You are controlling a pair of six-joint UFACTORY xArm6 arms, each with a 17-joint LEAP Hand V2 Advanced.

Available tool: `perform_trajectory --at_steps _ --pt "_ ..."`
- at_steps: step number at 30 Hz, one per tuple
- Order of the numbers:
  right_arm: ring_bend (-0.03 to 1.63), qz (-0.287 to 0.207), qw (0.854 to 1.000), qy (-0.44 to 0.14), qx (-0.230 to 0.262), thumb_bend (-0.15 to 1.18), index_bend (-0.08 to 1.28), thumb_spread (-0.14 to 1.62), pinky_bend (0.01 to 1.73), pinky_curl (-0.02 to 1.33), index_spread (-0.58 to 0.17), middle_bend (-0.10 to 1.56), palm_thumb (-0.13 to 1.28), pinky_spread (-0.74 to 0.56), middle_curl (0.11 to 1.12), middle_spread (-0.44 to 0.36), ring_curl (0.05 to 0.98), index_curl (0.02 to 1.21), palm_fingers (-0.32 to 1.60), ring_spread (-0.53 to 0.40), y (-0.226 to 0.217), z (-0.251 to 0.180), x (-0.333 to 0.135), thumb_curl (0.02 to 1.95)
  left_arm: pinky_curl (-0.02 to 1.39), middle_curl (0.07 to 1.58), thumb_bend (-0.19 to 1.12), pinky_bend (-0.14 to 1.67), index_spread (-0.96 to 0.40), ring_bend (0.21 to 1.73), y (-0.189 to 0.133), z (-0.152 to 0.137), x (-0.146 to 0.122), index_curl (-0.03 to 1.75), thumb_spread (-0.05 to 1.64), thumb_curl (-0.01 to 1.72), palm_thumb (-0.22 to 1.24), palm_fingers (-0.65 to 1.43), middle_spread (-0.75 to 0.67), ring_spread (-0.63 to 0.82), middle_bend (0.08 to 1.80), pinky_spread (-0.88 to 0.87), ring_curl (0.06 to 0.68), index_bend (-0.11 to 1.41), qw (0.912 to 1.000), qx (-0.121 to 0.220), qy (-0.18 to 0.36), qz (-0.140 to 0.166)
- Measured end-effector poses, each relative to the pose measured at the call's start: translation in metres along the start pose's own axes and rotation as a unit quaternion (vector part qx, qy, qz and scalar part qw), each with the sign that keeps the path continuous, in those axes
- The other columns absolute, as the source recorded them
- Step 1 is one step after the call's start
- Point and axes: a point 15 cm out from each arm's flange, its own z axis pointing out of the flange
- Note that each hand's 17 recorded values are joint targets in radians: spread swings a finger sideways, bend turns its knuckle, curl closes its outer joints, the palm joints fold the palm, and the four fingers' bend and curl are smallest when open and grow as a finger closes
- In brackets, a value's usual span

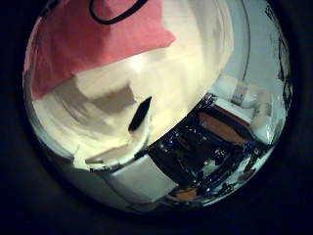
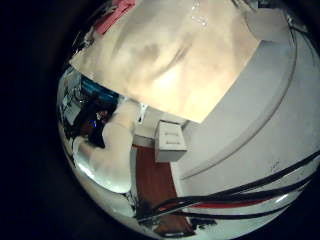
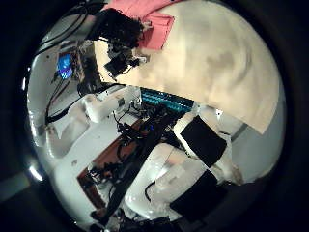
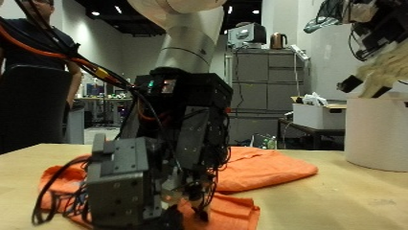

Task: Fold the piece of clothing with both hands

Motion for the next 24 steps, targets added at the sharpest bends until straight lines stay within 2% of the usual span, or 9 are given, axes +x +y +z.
perform_trajectory --at_steps 3,5,7,10,11,14,24 --pt "0.2 0.0 1.0 -0.002 -0.004 -0.01 0.18 1.4 0.24 0.32 -0.259 0.19 0.64 0.4 0.31 0.115 0.259 0.32 0.17 0.24 0.0 0.003 0.0 0.27 0.29 0.45 0.0 0.27 -0.08 0.57 -0.001 0.002 0.001 0.33 0.95 0.34 0.44 0.81 -0.26 -0.09 0.64 -0.05 0.238 0.18 0.9999 -0.007 -0.007 0.004" --pt "0.2 -0.001 1.0 -0.003 -0.006 -0.01 0.18 1.4 0.24 0.32 -0.259 0.19 0.64 0.4 0.31 0.115 0.259 0.32 0.17 0.24 0.001 0.005 -0.001 0.27 0.31 0.48 0.01 0.35 -0.15 0.62 -0.001 0.003 0.0 0.34 0.96 0.35 0.51 0.92 -0.34 -0.23 0.7 -0.21 0.256 0.17 0.9999 -0.011 -0.01 0.003" --pt "0.2 0.0 1.0 -0.004 -0.008 -0.01 0.18 1.4 0.23 0.32 -0.259 0.19 0.64 0.4 0.31 0.115 0.259 0.32 0.17 0.24 0.002 0.007 -0.001 0.27 0.33 0.52 0.02 0.39 -0.21 0.69 0.0 0.004 -0.001 0.35 0.97 0.36 0.58 1.04 -0.4 -0.35 0.77 -0.35 0.286 0.18 0.9999 -0.013 -0.011 0.001" --pt "0.2 -0.001 1.0 -0.002 -0.007 -0.01 0.18 1.4 0.23 0.32 -0.259 0.19 0.64 0.4 0.31 0.115 0.259 0.32 0.17 0.24 0.002 0.007 -0.001 0.27 0.36 0.59 0.03 0.46 -0.3 0.83 0.001 0.004 -0.002 0.39 0.98 0.39 0.68 1.17 -0.45 -0.45 0.85 -0.51 0.353 0.22 0.9998 -0.014 -0.011 0.001" --pt "0.2 -0.001 1.0 -0.002 -0.008 -0.01 0.18 1.4 0.23 0.32 -0.259 0.19 0.64 0.4 0.31 0.115 0.258 0.32 0.17 0.24 0.002 0.008 -0.001 0.27 0.37 0.6 0.05 0.49 -0.33 0.91 0.001 0.004 -0.002 0.41 0.98 0.4 0.74 1.22 -0.46 -0.47 0.85 -0.55 0.386 0.24 0.9999 -0.014 -0.011 0.0" --pt "0.2 -0.001 1.0 -0.003 -0.011 -0.01 0.18 1.4 0.23 0.32 -0.259 0.19 0.64 0.4 0.31 0.115 0.258 0.32 0.17 0.24 0.003 0.01 -0.001 0.27 0.41 0.64 0.06 0.6 -0.4 1.02 0.004 0.0 -0.004 0.47 0.97 0.46 0.81 1.21 -0.48 -0.49 0.89 -0.65 0.44 0.3 0.9999 -0.013 -0.01 -0.002" --pt "0.2 -0.002 1.0 -0.006 -0.017 -0.01 0.18 1.4 0.22 0.32 -0.261 0.19 0.64 0.39 0.31 0.105 0.255 0.33 0.18 0.227 -0.002 0.02 0.001 0.27 0.51 0.79 0.0 0.78 -0.56 1.22 0.06 -0.028 -0.031 0.68 0.97 0.58 0.85 1.07 -0.52 -0.47 0.98 -0.74 0.536 0.4 0.998 -0.062 0.011 -0.004"
